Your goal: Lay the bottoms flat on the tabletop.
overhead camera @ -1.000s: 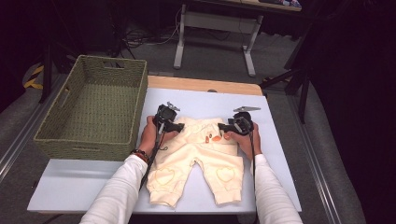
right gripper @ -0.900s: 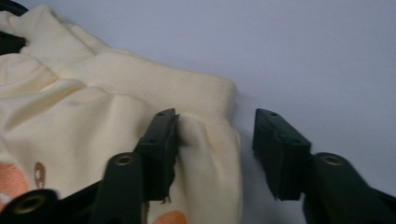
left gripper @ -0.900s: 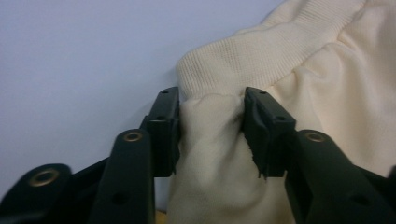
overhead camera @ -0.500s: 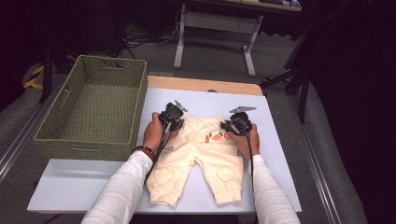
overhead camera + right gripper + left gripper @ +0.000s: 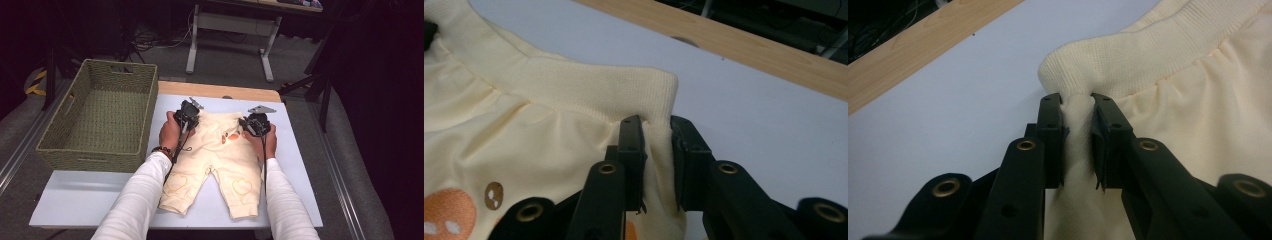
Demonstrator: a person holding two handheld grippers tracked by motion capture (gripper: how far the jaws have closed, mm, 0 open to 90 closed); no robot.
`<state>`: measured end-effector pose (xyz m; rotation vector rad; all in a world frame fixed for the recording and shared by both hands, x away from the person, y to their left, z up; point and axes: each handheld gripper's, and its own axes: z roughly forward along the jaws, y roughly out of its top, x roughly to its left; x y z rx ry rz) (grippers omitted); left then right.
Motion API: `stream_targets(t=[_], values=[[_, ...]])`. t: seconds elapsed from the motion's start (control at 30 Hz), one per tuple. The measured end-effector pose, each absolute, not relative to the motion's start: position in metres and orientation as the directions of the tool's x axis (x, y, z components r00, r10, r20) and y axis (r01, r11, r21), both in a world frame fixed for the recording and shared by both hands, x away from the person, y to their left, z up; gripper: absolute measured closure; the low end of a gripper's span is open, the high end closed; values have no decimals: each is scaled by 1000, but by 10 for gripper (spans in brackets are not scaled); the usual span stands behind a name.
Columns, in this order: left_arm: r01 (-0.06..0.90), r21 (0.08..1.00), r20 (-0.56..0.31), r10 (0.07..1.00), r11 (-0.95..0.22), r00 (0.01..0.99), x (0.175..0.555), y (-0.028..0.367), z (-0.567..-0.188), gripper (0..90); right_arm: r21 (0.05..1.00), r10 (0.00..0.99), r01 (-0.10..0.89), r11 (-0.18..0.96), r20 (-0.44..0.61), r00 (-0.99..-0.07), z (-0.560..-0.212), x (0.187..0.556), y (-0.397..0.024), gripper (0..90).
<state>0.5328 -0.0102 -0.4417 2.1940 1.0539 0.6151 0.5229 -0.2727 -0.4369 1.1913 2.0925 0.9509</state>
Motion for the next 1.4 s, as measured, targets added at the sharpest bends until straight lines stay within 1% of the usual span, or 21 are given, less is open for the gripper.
stream_targets(t=[0.13,0.2,0.33,0.4,0.5,0.6,0.7,0.77,0.83,0.93,0.97,1.07,1.17,1.23,1.3,1.4], values=[[527,715,136,831,-459,539,536,-5,-442,765,794,873,472,383,-145,-465,-431,529,-265,766],[539,719,125,845,-438,520,537,-3,-442,764,800,876,467,375,-142,-461,-428,533,-261,765],[547,721,122,854,-426,505,539,0,-442,741,807,874,449,383,-160,-459,-424,538,-254,748],[553,723,123,866,-413,485,539,1,-442,695,802,874,447,396,-180,-452,-423,540,-251,710],[553,732,122,875,-399,469,538,2,-440,654,810,885,446,381,-181,-429,-423,539,-251,597],[539,755,107,881,-374,461,534,3,-434,637,800,890,476,366,-151,-431,-424,537,-253,554],[522,764,93,866,-379,492,527,1,-428,650,811,893,478,337,-115,-434,-424,528,-259,561],[508,771,79,849,-385,523,520,-1,-425,684,816,890,471,336,-111,-443,-424,520,-263,567],[483,774,99,832,-409,546,512,-5,-423,713,823,888,463,328,-102,-448,-423,511,-266,566],[460,767,114,801,-448,588,500,-10,-423,736,827,880,448,339,-109,-463,-423,495,-271,559],[444,766,132,790,-464,598,495,-12,-424,739,827,877,448,341,-109,-467,-423,489,-272,555],[427,760,129,758,-490,640,481,-13,-428,756,830,864,434,351,-109,-491,-425,472,-275,547],[400,766,119,722,-504,681,465,-12,-430,763,830,851,432,353,-93,-517,-427,456,-278,544],[390,767,115,707,-510,698,458,-11,-430,764,829,847,425,363,-104,-521,-428,451,-278,543],[349,766,123,655,-541,746,440,-10,-432,766,826,836,414,382,-117,-537,-430,434,-281,525],[308,760,129,597,-573,792,420,-8,-434,755,819,824,407,405,-134,-550,-432,421,-285,503]])
